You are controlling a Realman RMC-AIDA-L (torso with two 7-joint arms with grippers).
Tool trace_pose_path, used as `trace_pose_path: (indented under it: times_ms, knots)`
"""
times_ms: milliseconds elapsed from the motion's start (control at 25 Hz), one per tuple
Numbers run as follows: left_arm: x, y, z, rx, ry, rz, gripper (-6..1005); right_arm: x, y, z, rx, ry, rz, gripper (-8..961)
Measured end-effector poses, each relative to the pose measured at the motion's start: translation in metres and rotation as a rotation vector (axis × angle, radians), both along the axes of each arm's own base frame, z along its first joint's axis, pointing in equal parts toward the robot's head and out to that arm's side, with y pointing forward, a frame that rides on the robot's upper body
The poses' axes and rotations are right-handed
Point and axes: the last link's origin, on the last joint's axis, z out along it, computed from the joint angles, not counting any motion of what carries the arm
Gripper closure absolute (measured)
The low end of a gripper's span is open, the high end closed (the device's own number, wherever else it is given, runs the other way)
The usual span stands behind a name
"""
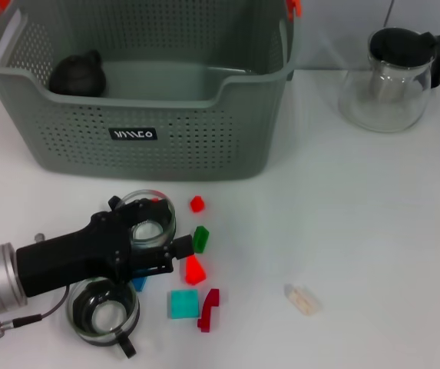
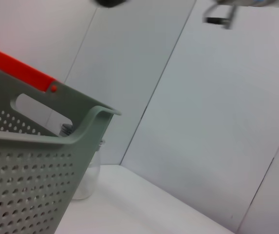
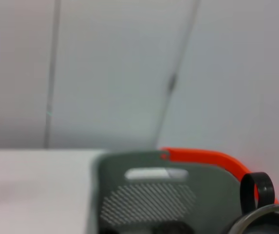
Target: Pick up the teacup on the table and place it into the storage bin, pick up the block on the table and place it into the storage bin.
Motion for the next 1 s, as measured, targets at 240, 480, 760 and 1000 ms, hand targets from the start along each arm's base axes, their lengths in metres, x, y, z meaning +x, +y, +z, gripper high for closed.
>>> trace_pose_path:
  times_ms: [240,480,760,1000]
  knots:
    - [0.002,0.000,0.001,0.004,-0.012,-0.005,66,-0.001,0.029,-0.054,0.102,-0.122,0.019,889]
    - [0.002,0.002,0.003,0.001,-0.012,-0.004,67,0.016,0.040,-0.081,0.175,-0.185,0.010,890]
    - [0.002,0.003,0.005,0.000,-0.010,-0.002,66,0.031,0.043,-0.096,0.235,-0.229,0.008,890]
    - [0.002,0.004,0.005,-0.001,-0.010,-0.004,66,0.040,0.044,-0.107,0.277,-0.275,0.017,890]
